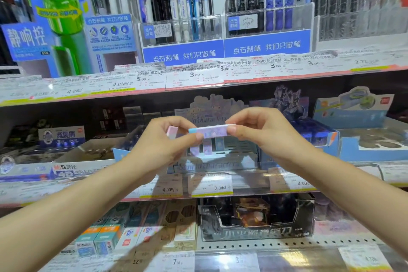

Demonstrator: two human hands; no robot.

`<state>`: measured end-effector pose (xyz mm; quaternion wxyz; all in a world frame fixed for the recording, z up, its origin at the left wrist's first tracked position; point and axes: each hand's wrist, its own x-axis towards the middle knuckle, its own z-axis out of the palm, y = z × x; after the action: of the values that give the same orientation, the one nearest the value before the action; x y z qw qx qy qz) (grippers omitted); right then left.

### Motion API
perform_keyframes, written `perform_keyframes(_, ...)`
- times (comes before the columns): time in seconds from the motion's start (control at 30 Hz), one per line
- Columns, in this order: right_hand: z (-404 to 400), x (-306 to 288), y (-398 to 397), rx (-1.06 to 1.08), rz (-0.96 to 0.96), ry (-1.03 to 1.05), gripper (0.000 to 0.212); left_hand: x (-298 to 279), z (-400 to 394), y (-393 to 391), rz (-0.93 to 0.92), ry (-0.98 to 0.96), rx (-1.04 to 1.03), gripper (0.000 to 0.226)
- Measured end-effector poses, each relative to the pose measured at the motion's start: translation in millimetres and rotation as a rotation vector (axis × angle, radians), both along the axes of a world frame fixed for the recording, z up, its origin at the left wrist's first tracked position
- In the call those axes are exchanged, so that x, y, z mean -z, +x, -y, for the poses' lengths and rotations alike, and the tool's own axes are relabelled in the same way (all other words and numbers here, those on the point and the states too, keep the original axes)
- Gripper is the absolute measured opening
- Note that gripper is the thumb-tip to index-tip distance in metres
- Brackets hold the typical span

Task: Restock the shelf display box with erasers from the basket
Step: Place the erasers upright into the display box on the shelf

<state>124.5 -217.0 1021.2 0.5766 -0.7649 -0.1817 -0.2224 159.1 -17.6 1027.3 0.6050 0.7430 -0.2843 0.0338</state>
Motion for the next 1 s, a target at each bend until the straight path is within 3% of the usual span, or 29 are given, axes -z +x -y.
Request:
perform_keyframes(0.17,-0.7,-5.1,-4.8,-0.034,-0.105,-0.194,0.009,-9.0,2.3,1.5,0.007,0.12,0.039,0.008)
perform_keyframes(0.3,-11.2,-15.9,-6.2,-0.09,-0.062,-0.374,0.036,-12.2,5.5,3.4,-0.004,0.238,0.07,0.006)
perform_keyframes(0.4,-13.9,-21.3,-4.0,-0.141,-0.048,-0.466,0.043,-12.2,8.6,3.0,0.063,0.217,0.078,0.004)
perform_keyframes(0.47,-10.5,-24.6,0.5,-0.105,-0.013,-0.525,0.045,-10.1,4.0,9.3,0.345,0.306,0.013,0.01)
perform_keyframes(0.53,-6.5,-27.6,7.0,-0.047,0.037,-0.545,0.042,-4.8,-5.6,21.2,0.682,0.552,-0.089,0.028)
perform_keyframes(0.57,-4.6,-28.2,11.3,-0.017,0.056,-0.54,0.04,-3.1,-9.5,24.2,0.761,0.686,-0.135,0.04)
perform_keyframes(0.67,-0.6,-25.7,25.2,0.086,0.085,-0.497,0.036,0.4,-11.9,25.5,0.756,1.043,-0.233,0.062)
perform_keyframes(0.73,-0.7,-20.4,33.7,0.125,0.108,-0.448,0.034,5.4,-11.0,24.8,0.765,1.164,-0.233,0.068)
perform_keyframes(1.0,1.7,-4.1,47.6,0.16,0.126,-0.457,0.032,11.9,-14.7,33.3,0.73,1.169,-0.223,0.074)
